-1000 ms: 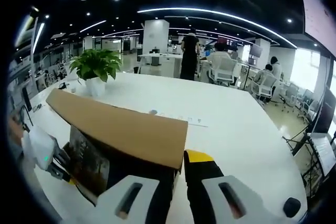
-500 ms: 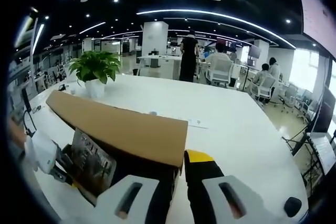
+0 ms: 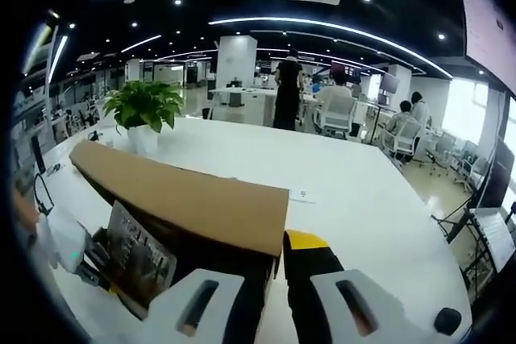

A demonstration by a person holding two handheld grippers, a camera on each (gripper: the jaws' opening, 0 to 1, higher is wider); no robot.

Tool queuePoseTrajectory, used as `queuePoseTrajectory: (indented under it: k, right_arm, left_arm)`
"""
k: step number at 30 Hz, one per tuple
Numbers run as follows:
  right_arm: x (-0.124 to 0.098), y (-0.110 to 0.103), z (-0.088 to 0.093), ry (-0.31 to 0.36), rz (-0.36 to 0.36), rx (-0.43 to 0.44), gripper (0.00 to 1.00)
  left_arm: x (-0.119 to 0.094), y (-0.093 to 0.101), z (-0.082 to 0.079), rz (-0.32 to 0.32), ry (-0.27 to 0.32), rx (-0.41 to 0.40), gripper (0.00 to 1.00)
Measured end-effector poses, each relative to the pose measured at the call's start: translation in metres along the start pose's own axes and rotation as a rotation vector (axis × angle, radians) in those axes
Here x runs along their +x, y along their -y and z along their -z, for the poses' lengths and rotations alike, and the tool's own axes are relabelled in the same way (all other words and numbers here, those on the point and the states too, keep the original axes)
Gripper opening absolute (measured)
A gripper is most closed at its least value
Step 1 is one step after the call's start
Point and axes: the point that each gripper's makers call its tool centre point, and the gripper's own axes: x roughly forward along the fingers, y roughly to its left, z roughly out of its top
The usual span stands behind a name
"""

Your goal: Operate the shoe box by opening the lid, removing the specified soft item, and placing it in the target area until the item is outside and the box remains undamaged.

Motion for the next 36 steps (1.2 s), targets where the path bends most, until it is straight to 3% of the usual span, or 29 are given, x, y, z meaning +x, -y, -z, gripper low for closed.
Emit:
queuePoseTrajectory:
  k: [4,8,18,20,36]
  right_arm:
    - [0.004,-0.002,0.005,-0.041,-0.022,-0.021,0.03]
    - [0.003,-0.003,0.007,-0.049,-0.025,-0.041,0.03]
    - [0.004,-0.003,0.006,-0.049,-0.003,-0.034,0.04]
    - [0.006,-0.003,0.007,-0.050,0.002,-0.036,0.04]
    - [0.026,0.009,-0.011,-0.049,0.035,0.050,0.00]
  left_arm:
    - [0.000,-0.001,0.000,0.026,0.002,-0.039,0.04]
    - [0.000,0.000,-0.001,0.075,-0.027,-0.168,0.04]
    - [0.001,0.001,0.000,0.038,-0.011,-0.100,0.04]
    - [0.001,0.001,-0.001,0.038,-0.002,-0.041,0.03]
    - [0.001,0.001,-0.001,0.016,0.002,-0.018,0.03]
